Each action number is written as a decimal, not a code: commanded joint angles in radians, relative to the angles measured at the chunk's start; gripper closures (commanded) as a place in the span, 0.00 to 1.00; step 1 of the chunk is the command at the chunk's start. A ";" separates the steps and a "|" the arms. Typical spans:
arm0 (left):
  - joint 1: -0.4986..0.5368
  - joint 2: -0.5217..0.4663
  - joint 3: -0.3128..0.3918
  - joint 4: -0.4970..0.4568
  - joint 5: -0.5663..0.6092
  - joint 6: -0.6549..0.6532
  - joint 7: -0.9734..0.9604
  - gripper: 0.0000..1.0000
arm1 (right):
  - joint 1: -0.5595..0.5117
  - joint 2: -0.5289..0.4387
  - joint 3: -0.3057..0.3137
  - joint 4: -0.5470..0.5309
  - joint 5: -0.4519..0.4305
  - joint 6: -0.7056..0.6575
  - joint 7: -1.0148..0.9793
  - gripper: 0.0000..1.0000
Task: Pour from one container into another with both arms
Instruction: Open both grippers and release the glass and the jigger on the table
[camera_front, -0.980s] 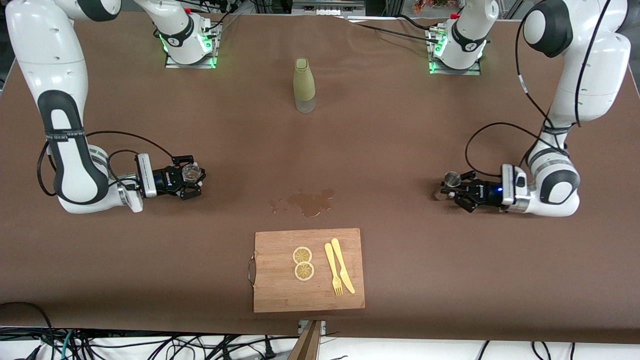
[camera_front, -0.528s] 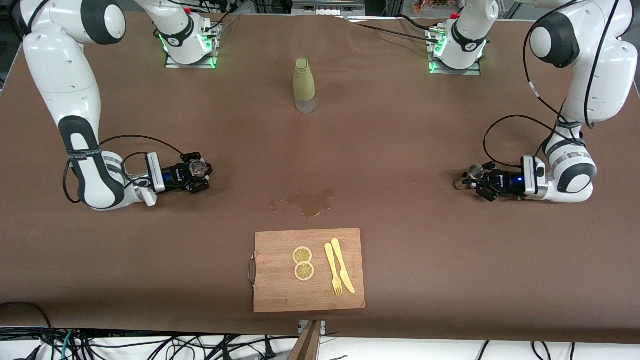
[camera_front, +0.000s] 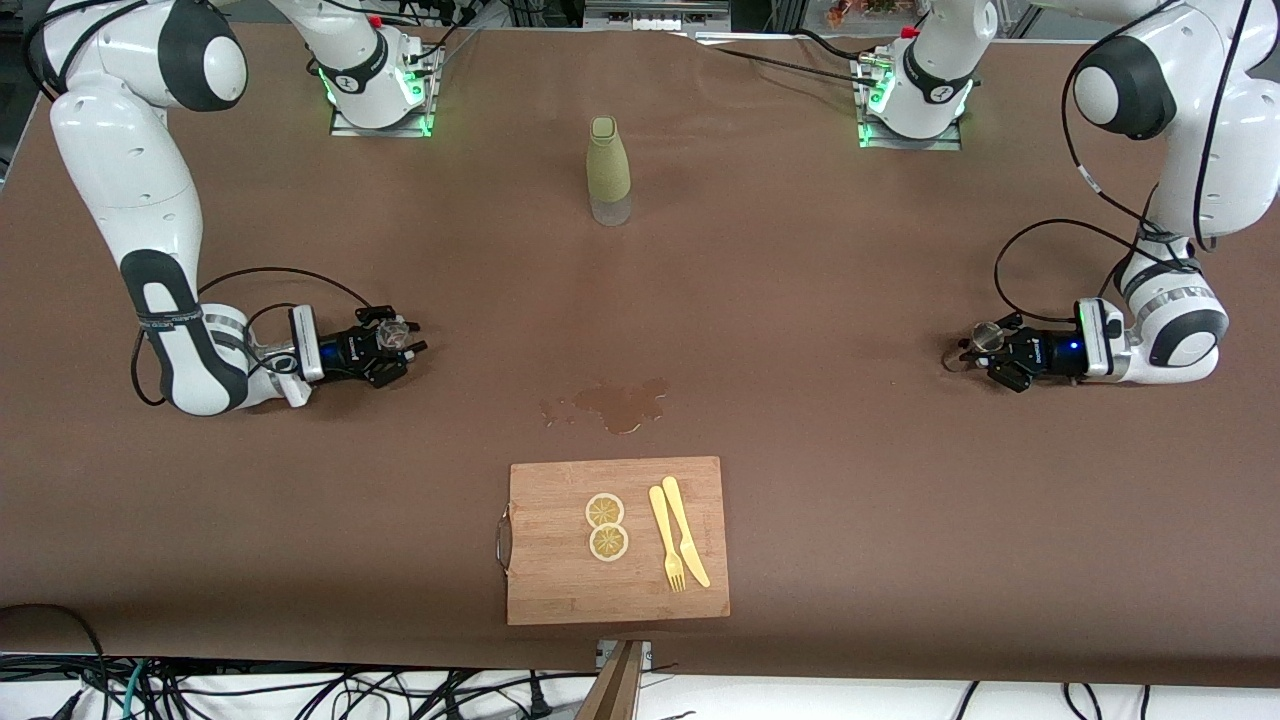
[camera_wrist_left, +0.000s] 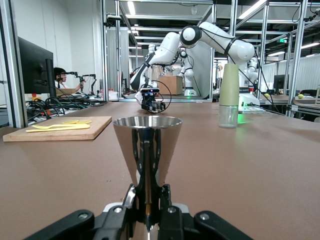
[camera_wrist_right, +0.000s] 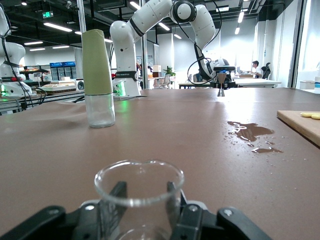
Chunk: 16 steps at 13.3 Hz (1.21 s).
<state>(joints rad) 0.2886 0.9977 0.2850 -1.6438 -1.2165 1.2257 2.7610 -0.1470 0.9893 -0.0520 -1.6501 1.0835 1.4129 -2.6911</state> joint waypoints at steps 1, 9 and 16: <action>0.007 0.018 0.005 -0.008 0.009 -0.023 0.177 1.00 | -0.011 -0.003 -0.006 0.018 0.006 -0.019 0.013 0.00; 0.018 0.045 0.006 0.004 0.009 0.030 0.169 0.02 | -0.005 -0.125 -0.155 0.033 -0.126 -0.060 0.282 0.00; 0.017 -0.069 0.057 0.144 0.199 0.177 -0.335 0.00 | -0.003 -0.398 -0.184 0.124 -0.416 -0.213 0.816 0.00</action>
<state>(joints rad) 0.3123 0.9862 0.3458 -1.5131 -1.1005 1.3446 2.5716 -0.1526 0.6699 -0.2364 -1.5356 0.7432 1.2416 -2.0049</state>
